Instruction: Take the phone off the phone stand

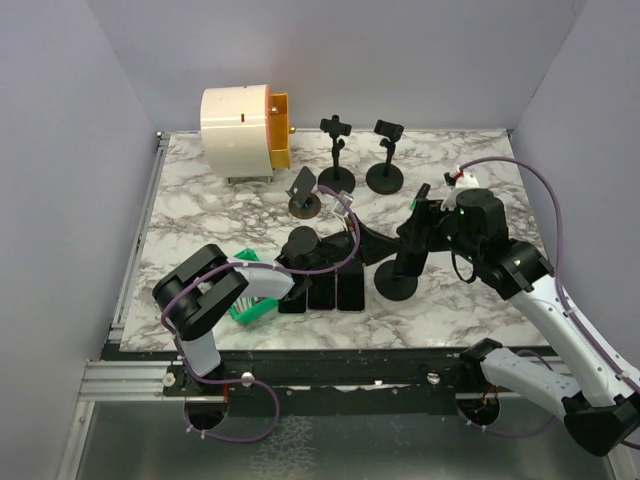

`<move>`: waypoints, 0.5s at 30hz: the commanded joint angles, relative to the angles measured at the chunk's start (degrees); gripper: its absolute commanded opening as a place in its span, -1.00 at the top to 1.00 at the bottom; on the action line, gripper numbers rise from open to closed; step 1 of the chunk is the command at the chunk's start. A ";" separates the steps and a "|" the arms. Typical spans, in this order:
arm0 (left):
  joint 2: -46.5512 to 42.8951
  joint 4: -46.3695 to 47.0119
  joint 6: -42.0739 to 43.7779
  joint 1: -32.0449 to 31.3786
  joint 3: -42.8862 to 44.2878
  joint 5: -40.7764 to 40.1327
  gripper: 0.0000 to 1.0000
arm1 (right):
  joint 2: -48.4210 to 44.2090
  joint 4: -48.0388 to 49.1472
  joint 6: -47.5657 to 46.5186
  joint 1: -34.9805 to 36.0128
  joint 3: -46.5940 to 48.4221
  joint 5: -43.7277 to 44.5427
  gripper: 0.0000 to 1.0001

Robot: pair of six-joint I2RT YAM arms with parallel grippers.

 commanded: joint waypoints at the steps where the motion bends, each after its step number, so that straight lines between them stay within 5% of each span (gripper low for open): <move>1: 0.93 4.18 -2.43 2.57 -1.01 -0.84 1.00 | -2.97 1.04 -0.63 -1.51 -0.29 1.48 0.99; 15: 3.31 4.74 -3.93 2.58 0.31 0.82 1.00 | -6.23 6.57 -0.67 -1.51 -0.95 -8.75 0.99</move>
